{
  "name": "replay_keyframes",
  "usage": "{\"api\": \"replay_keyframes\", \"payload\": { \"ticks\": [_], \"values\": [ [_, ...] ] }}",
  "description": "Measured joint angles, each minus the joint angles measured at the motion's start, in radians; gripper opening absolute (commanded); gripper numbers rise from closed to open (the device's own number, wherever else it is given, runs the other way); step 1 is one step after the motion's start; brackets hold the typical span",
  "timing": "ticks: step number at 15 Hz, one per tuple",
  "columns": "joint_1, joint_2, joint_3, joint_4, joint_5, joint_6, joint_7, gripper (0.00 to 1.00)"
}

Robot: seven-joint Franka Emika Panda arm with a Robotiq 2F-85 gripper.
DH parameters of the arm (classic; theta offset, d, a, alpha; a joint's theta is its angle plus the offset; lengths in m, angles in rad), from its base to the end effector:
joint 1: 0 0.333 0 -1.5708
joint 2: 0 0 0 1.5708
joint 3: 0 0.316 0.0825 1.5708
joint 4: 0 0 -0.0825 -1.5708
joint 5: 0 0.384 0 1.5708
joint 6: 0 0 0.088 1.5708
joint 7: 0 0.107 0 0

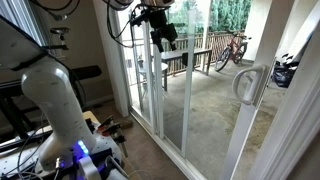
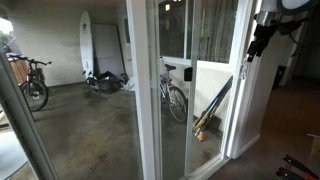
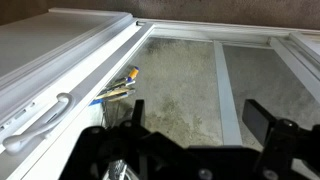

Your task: Slide the glass door to the left

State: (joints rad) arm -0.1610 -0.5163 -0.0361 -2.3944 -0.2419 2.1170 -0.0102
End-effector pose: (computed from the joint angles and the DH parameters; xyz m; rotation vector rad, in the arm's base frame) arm 0.4075 -0.0941 0.5288 2.8964 -0.1205 0.3163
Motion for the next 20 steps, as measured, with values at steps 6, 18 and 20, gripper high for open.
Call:
{"api": "replay_keyframes", "payload": {
  "ticks": [6,18,20],
  "values": [
    [0.006,0.0,-0.005,0.0,0.0,0.0,0.0,1.0],
    [0.007,0.021,-0.178,-0.018,0.013,0.028,-0.153,1.0],
    [0.006,0.037,-0.267,-0.018,0.047,0.051,-0.262,1.0]
  ]
}}
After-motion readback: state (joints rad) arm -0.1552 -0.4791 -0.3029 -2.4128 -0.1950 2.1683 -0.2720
